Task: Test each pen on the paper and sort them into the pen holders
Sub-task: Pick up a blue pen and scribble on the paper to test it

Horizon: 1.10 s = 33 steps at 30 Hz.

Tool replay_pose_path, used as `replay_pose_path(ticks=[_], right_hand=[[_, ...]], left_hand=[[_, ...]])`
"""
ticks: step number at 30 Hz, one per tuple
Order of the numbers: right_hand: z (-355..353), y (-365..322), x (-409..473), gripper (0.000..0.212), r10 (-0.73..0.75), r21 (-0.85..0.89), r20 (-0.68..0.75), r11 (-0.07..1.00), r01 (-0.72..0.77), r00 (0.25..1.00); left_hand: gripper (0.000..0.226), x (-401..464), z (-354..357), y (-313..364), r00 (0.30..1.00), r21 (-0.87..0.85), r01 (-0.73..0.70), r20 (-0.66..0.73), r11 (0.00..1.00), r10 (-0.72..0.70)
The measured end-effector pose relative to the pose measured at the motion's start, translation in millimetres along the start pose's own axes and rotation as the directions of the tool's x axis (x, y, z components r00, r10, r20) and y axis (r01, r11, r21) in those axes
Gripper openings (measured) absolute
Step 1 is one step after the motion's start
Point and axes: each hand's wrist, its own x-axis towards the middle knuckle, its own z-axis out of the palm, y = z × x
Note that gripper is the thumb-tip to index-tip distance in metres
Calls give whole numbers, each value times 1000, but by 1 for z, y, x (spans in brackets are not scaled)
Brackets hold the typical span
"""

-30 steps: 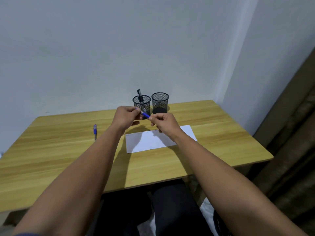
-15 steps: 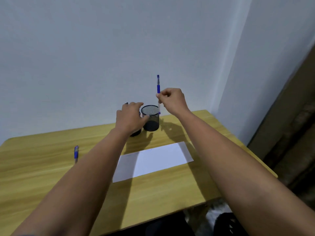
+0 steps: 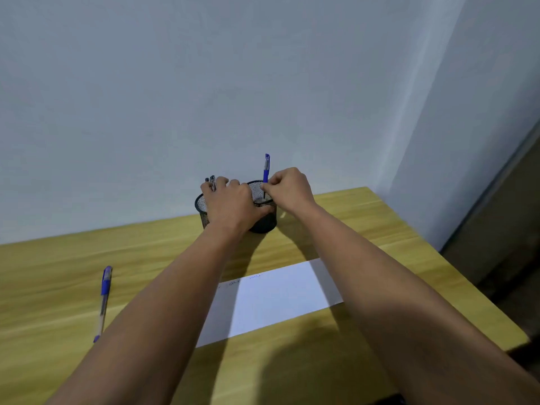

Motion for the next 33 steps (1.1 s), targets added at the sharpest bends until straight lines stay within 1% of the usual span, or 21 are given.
replay_pose_path(ticks=[4, 8, 11, 13, 17, 19, 22, 24, 26, 28, 29, 30, 31, 33], right_hand=[[4, -1, -3, 8, 25, -44, -7, 999, -26, 1000], [-4, -9, -11, 15, 21, -68, -39, 997, -24, 999], [-11, -21, -21, 19, -2, -4, -104, 1000, 2, 995], [-13, -34, -32, 16, -25, 47, -129, 998, 31, 991], [-2, -67, -62, 13, -111, 133, -109, 983, 125, 988], [13, -82, -80, 13, -148, 138, -53, 978, 155, 987], [48, -100, -107, 14, -217, 93, 124, 974, 206, 968], [76, -108, -125, 16, -229, 22, 271, 973, 232, 935], [102, -114, -144, 14, -204, -44, 408, 969, 243, 890], [125, -118, -163, 16, -185, -64, 521, 965, 255, 833], [133, -120, -173, 19, -180, -76, 563, 960, 268, 806], [141, -122, -181, 23, -179, -92, 591, 954, 286, 787], [148, -124, -189, 30, -175, -116, 604, 946, 302, 778], [161, -127, -203, 45, -161, -170, 603, 931, 323, 782]], left_hand=[[77, -1, 3, -1, 1000, 0, 11, -2, 1000, -11], [77, -8, -4, -7, 1000, -20, 1, -24, 1000, -2], [72, -19, -21, -21, 997, -84, -44, -62, 995, 39], [69, -28, -36, -37, 996, -129, -48, -76, 990, 39], [54, -53, -60, -89, 999, -169, 23, -45, 985, -31], [47, -69, -64, -122, 996, -185, 93, 15, 978, -92], [38, -95, -59, -170, 980, -153, 178, 112, 972, -162], [43, -112, -51, -197, 960, -128, 218, 207, 968, -189], [50, -128, -40, -221, 925, -115, 249, 323, 962, -201], [54, -143, -28, -240, 898, -118, 232, 407, 965, -166], [50, -149, -22, -247, 895, -127, 196, 428, 972, -124], [41, -156, -17, -251, 898, -132, 150, 434, 980, -78], [32, -161, -12, -256, 905, -144, 121, 422, 982, -50], [28, -168, -7, -262, 932, -185, 123, 360, 975, -50]])
